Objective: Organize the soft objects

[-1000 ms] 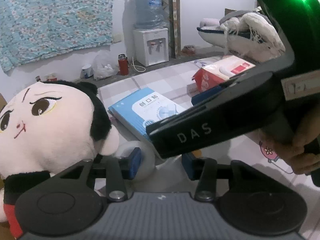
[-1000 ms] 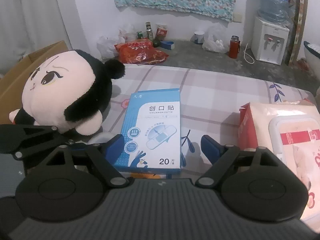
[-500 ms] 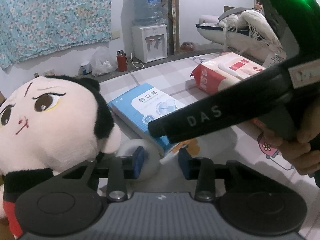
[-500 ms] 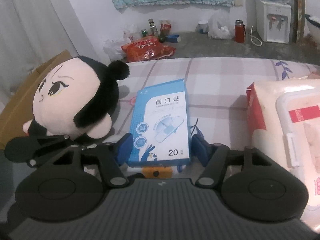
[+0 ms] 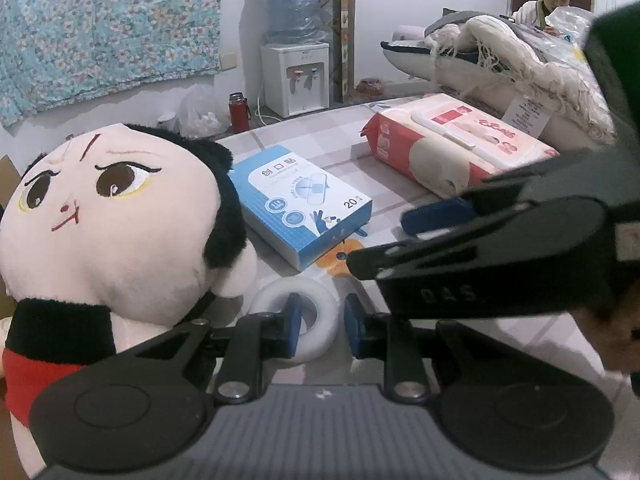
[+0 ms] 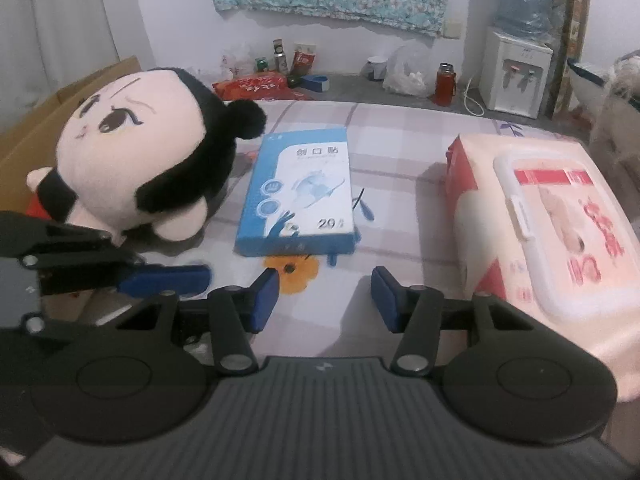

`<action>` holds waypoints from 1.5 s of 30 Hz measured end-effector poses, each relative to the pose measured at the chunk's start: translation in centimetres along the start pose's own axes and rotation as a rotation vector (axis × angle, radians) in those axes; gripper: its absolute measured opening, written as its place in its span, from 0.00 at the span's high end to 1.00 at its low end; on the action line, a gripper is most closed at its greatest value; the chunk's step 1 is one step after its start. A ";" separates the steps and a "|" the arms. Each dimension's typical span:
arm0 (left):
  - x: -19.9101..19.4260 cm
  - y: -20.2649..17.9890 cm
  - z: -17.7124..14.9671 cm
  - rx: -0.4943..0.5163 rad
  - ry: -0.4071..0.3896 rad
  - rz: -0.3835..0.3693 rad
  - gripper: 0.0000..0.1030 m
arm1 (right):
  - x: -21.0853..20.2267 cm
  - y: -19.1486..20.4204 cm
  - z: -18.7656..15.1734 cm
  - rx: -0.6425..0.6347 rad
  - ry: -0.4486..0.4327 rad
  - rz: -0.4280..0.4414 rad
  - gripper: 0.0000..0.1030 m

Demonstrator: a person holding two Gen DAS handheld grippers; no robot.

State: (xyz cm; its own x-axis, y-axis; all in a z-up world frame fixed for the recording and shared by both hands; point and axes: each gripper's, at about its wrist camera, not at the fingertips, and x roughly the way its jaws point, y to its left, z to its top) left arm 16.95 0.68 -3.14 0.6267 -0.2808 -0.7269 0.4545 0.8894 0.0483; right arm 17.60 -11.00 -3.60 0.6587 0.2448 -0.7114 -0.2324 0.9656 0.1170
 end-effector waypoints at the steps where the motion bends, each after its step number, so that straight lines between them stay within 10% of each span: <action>1: 0.0 0.0 -0.1 -0.001 -0.001 -0.001 0.77 | -0.3 -0.2 -0.3 0.026 -0.001 0.020 0.51; 45: -0.2 -0.9 -0.2 0.031 0.006 0.034 0.75 | 2.0 -1.3 2.1 0.161 0.020 0.095 0.27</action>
State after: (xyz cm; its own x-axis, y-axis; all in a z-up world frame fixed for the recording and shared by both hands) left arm 16.32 0.01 -3.21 0.6385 -0.2486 -0.7284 0.4528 0.8866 0.0943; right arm 20.71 -11.54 -3.78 0.6248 0.3348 -0.7054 -0.1742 0.9404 0.2921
